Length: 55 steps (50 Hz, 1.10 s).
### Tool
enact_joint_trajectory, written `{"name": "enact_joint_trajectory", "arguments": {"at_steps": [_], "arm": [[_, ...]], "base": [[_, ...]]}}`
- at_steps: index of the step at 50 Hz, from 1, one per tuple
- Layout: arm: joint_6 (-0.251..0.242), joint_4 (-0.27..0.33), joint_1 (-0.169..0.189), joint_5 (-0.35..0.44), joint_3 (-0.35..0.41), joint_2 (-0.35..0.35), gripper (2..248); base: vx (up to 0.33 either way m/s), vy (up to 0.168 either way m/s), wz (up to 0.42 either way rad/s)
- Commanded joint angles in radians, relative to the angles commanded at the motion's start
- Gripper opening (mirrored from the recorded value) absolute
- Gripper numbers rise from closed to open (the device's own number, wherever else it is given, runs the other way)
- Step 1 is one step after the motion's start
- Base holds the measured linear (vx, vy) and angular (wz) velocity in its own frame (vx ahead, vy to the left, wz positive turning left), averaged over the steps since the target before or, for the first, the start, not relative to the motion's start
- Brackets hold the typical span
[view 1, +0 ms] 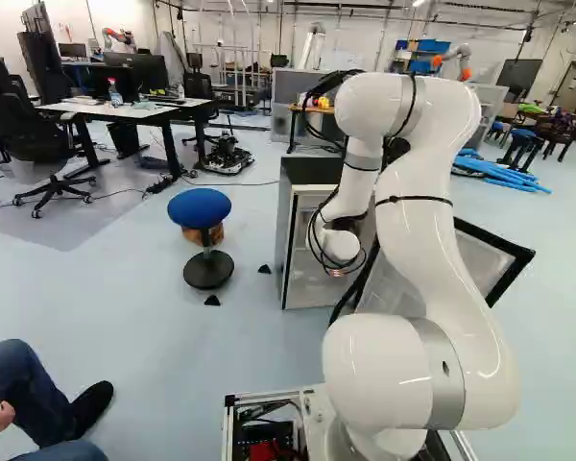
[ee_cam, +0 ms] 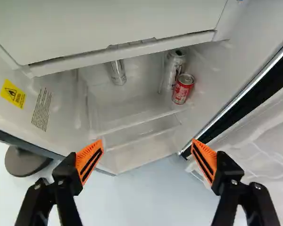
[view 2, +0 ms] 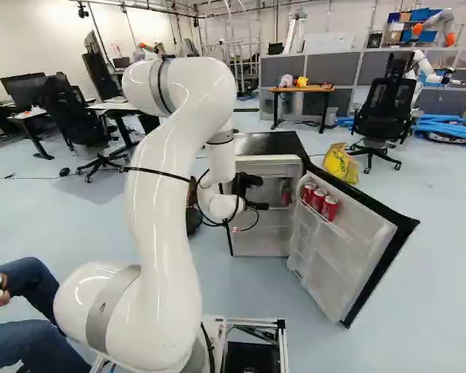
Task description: Grab a drink from the fridge
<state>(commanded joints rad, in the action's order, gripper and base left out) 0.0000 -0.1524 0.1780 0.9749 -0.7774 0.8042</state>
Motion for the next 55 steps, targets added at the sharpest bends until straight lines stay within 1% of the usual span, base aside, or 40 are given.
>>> {"name": "enact_joint_trajectory", "arguments": {"at_steps": [27,55], "arm": [[0.000,-0.057,0.000,0.072,-0.104,0.119,247],[0.000,-0.114,0.015,0.147,-0.197,0.230,247]], "base": [[0.000,0.000,0.000],[0.000,0.000,0.000]]}}
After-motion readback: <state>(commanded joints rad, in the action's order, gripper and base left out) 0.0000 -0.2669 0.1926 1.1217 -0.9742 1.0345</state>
